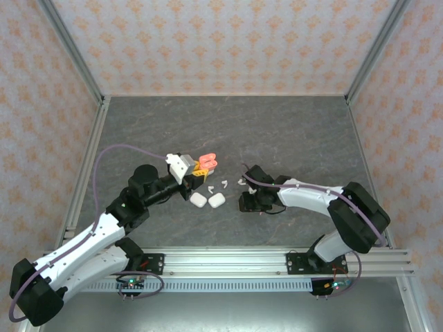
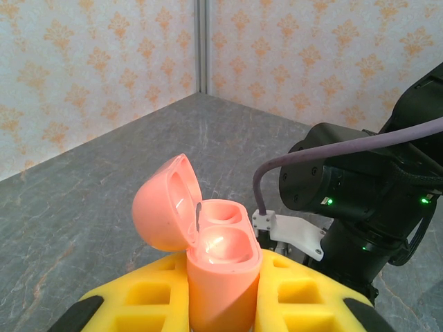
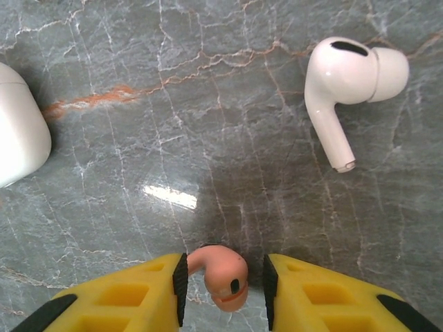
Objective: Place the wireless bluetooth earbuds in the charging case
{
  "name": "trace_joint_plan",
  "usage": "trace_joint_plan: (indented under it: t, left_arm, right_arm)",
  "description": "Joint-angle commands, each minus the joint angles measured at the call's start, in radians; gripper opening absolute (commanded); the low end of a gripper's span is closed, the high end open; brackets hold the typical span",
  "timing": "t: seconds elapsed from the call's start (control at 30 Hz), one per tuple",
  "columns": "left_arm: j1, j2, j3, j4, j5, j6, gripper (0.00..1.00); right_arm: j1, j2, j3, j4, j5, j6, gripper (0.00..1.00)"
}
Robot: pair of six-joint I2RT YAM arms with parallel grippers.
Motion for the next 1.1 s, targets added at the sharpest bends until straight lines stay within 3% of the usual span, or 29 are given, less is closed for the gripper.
trace_joint_plan:
  t: [0.0, 0.33, 0.57, 1.07]
  left_arm:
    - [-0.011, -0.02, 0.021, -0.018, -0.012, -0.001, 0.0]
    - [-0.01, -0.021, 0.018, -0.02, -0.014, -0.005, 0.0]
    - [-0.01, -0.021, 0.02, -0.023, -0.011, -0.008, 0.0]
    - [-0.009, 0.058, 0.025, 0.061, 0.041, -0.06, 0.0]
  right_arm:
    - [0.01, 0.022, 0.028, -0.005, 0.018, -0.016, 0.35]
    - [0.011, 0.013, 0.012, 0.018, 0.004, -0.012, 0.25]
    - [0.012, -0.086, 0.005, 0.036, 0.051, -0.037, 0.22]
    - [0.012, -0.469, 0.129, 0.004, 0.24, -0.372, 0.22]
